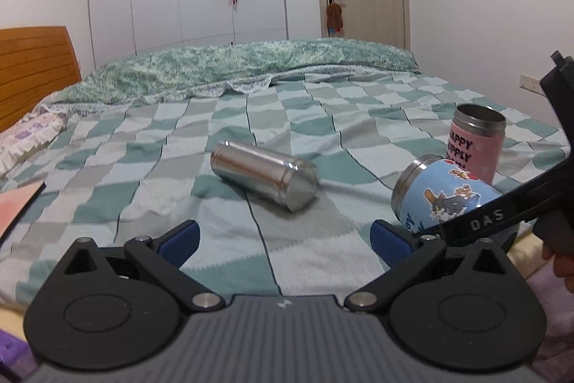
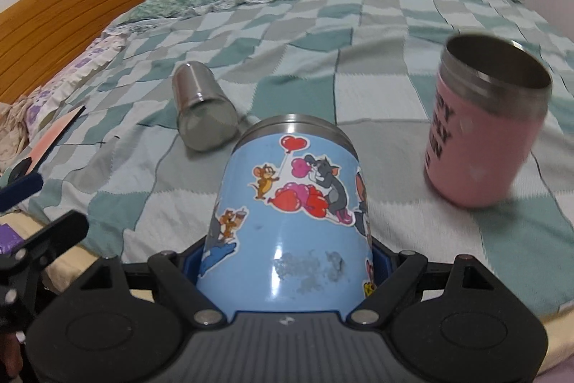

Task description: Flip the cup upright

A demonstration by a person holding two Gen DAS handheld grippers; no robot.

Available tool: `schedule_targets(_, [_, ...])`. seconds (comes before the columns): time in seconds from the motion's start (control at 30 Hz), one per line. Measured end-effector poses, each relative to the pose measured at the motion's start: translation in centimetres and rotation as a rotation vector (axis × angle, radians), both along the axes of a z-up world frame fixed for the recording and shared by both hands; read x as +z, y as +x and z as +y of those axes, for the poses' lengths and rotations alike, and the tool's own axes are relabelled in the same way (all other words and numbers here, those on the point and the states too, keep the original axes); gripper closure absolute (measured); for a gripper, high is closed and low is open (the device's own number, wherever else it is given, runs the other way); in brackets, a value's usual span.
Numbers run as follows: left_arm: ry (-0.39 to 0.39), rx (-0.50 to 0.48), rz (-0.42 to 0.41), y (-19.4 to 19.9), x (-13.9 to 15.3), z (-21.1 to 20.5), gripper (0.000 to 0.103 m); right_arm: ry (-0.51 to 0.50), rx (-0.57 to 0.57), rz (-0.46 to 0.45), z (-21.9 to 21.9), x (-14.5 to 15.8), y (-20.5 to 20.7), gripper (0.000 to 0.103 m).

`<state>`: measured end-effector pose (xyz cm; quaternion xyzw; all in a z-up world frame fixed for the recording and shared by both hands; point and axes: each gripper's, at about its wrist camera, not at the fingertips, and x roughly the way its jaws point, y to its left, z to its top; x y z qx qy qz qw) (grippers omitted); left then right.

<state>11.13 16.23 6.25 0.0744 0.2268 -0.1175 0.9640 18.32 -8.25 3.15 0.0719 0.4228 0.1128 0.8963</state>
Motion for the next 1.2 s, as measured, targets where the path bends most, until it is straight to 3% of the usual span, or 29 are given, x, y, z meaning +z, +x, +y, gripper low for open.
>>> schedule_targets(0.4, [0.027, 0.04, 0.031, -1.3, -0.3, -1.0, 0.0, 0.007, -0.014, -0.011, 0.2, -0.9, -0.1, 0.017])
schedule_targets(0.5, [0.036, 0.062, 0.031, -1.6, 0.2, -1.4, 0.0, 0.064, 0.022, -0.041, -1.0, 0.2, -0.7, 0.007])
schedule_targets(0.63, [0.042, 0.055, 0.029, -1.8, 0.9, -2.3, 0.0, 0.08, 0.066, -0.169, -3.6, 2.6, -2.4, 0.0])
schedule_targets(0.8, [0.063, 0.037, 0.037, -1.3, 1.4, -4.8, 0.0, 0.031, 0.086, -0.276, -8.3, 3.8, -4.0, 0.0])
schedule_targets(1.07, [0.056, -0.008, 0.112, 1.1, 1.6, -10.2, 0.0, -0.058, 0.08, -0.299, -15.2, 1.8, -4.3, 0.0])
schedule_targets(1.2, [0.061, 0.015, 0.174, 2.7, 1.8, -12.6, 0.0, -0.076, 0.07, -0.313, -17.1, 0.8, -3.7, 0.0])
